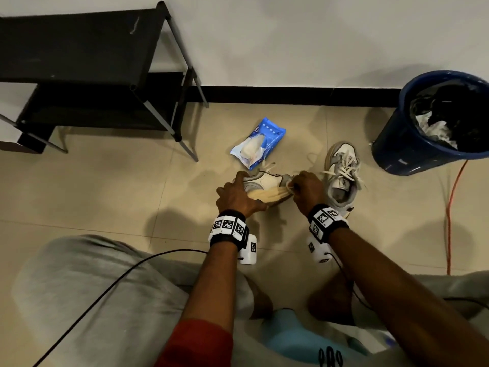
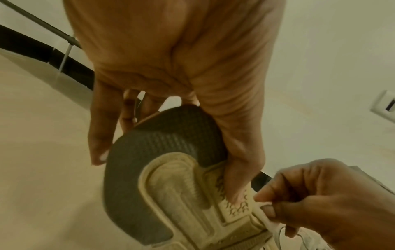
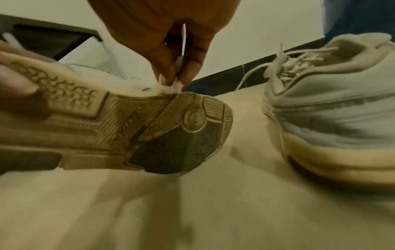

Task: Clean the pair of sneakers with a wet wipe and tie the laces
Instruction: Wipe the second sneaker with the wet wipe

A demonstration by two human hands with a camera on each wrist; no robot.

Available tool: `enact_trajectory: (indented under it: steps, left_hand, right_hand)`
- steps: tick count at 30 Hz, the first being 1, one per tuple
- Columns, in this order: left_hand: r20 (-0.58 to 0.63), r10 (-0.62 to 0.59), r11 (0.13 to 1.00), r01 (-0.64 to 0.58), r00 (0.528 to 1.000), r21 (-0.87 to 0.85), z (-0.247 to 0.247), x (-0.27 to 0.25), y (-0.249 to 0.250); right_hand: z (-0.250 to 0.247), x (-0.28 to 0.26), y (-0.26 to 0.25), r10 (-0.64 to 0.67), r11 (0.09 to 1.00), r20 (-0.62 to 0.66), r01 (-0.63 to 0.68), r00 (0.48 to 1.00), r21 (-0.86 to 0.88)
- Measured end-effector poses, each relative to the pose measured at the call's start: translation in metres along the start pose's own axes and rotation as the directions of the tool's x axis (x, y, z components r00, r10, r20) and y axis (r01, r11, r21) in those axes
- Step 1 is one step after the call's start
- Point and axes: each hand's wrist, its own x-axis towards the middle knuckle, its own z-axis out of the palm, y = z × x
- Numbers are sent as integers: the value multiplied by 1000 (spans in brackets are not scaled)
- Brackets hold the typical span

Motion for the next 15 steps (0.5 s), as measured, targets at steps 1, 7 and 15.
enact_trajectory:
  steps: [1,7,15]
  left_hand:
    - [-10,-13,999,13,1000,30,0,1,2]
    - [19,-20,996,18,1000,92,9,8,-8]
    - [87,-9,999,13,996,-42,14,13,-20]
  right_hand:
    - [3,0,2,95,990,-56,-89,994,109]
    - [44,-49,-68,90,871,-28,-65,996,486]
    - [18,-19,-22,198,965,-72,-182,977,190]
